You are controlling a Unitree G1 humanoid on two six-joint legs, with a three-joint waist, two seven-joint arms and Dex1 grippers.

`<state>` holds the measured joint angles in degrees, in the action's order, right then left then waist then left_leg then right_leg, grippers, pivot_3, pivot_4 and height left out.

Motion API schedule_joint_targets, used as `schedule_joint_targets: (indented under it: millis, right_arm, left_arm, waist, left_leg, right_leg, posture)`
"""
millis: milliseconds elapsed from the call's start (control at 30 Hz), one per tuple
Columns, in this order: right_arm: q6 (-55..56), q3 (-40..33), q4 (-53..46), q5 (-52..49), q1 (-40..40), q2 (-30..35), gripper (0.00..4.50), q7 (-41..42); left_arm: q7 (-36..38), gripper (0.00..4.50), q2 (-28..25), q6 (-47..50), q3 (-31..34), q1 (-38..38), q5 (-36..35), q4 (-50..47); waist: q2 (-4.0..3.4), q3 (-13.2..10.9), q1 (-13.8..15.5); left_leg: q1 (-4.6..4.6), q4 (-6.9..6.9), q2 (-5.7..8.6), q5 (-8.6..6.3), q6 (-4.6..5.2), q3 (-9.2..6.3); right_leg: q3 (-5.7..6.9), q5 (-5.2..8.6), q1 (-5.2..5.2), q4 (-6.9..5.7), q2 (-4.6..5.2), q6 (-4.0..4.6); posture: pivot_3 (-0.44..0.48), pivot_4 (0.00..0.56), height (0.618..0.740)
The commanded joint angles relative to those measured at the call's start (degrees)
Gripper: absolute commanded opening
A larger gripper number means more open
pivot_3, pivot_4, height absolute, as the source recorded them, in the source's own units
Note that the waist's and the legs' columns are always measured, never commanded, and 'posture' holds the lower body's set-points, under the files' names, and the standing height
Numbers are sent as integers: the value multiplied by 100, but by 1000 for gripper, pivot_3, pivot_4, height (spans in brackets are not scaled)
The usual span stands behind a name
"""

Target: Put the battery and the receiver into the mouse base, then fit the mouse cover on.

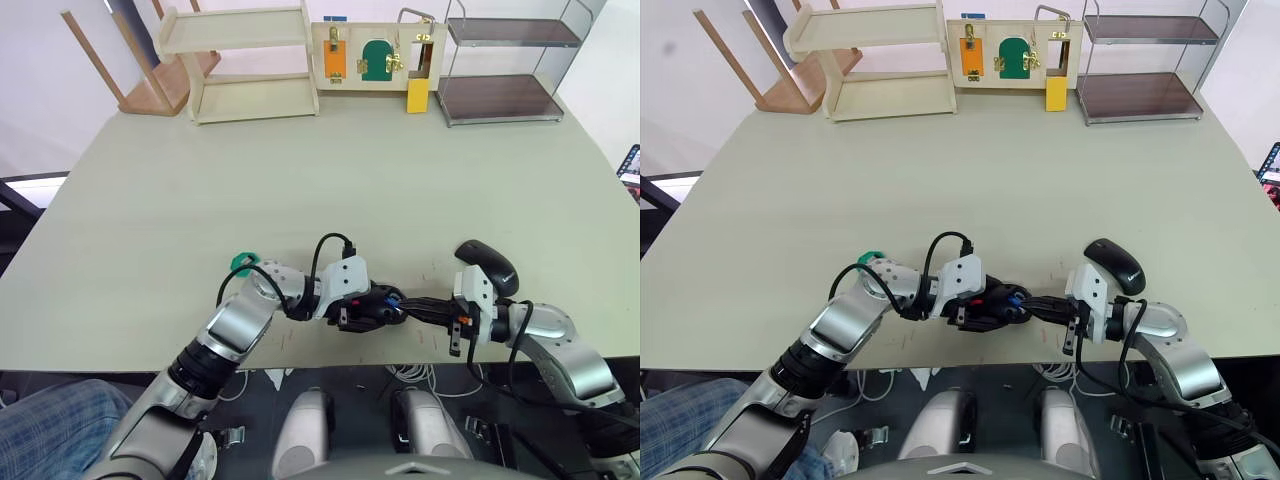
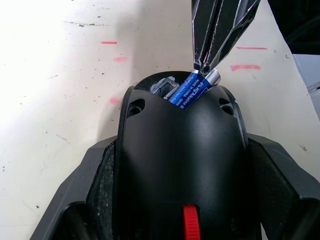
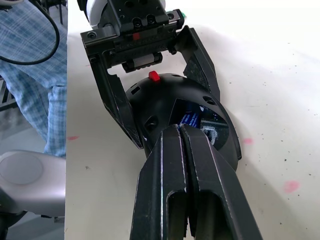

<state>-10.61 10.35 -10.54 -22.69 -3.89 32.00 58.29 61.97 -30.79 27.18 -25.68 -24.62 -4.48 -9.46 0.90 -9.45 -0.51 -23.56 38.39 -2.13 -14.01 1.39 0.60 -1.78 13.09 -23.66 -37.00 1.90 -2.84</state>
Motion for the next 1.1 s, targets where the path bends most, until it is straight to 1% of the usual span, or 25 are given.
schedule_joint_targets:
  millis: [33, 300, 500, 567, 767, 900, 1000, 1100]
  right_arm:
    - [29, 134, 126, 208, 31, 18, 40, 57]
    - [22, 281, 296, 371, -2, -11, 40, 60]
    - [-31, 475, 537, 520, -138, -20, 40, 150]
    - [-148, 552, 614, 584, -212, -43, 40, 102]
    - [-321, 779, 875, 945, -304, 85, 40, 68]
    - [-630, 867, 998, 1049, -335, 185, 40, 8]
    - [-680, 875, 991, 1043, -372, 198, 40, -34]
    - [-536, 720, 897, 849, -375, 111, 40, -32]
  left_arm:
    - [33, 2969, -87, 134, -164, 145, 59, -15]
    - [19, 2969, -118, 151, -159, 167, 69, -44]
    - [-3, 2969, -134, 161, -144, 174, 58, -47]
    - [-14, 2969, -136, 168, -142, 177, 56, -51]
    - [-58, 2969, -157, 229, -130, 211, 44, -125]
    - [-72, 2969, -169, 261, -123, 217, 34, -161]
    - [-73, 2969, -170, 271, -120, 196, 34, -151]
    - [-76, 2969, -163, 271, -125, 164, 42, -136]
  waist:
    - [0, 1, -2]
    - [4, 11, -15]
    - [16, 23, -19]
    - [23, 30, -23]
    - [42, 61, -33]
    - [53, 92, -39]
    - [64, 122, -39]
    - [64, 126, -39]
  left_leg:
    - [1, 0, 0, 0, 0, 0]
    - [14, -1, -2, 0, 0, 3]
    - [43, -11, -5, 0, 0, 22]
    - [66, -20, -6, -1, 0, 34]
    - [78, -28, -12, -1, 0, 47]
    - [85, -33, -15, -1, 0, 50]
    - [87, -35, -17, -1, 0, 51]
    - [88, -36, -17, -1, 0, 51]
  right_leg:
    - [0, 0, 0, 0, 0, 0]
    - [-5, 1, 7, -8, -3, 1]
    - [-25, 2, 21, -9, -7, 1]
    - [-40, 4, 32, -9, -10, -1]
    - [-55, 4, 33, -10, -16, 0]
    - [-59, 5, 33, -10, -20, 1]
    - [-59, 6, 33, -10, -21, 3]
    - [-60, 7, 33, -10, -22, 4]
  posture:
    - [0, 150, 740]
    - [0, 150, 740]
    - [0, 150, 740]
    - [0, 150, 740]
    - [0, 150, 740]
    - [0, 150, 740]
    - [0, 150, 740]
    - [0, 150, 740]
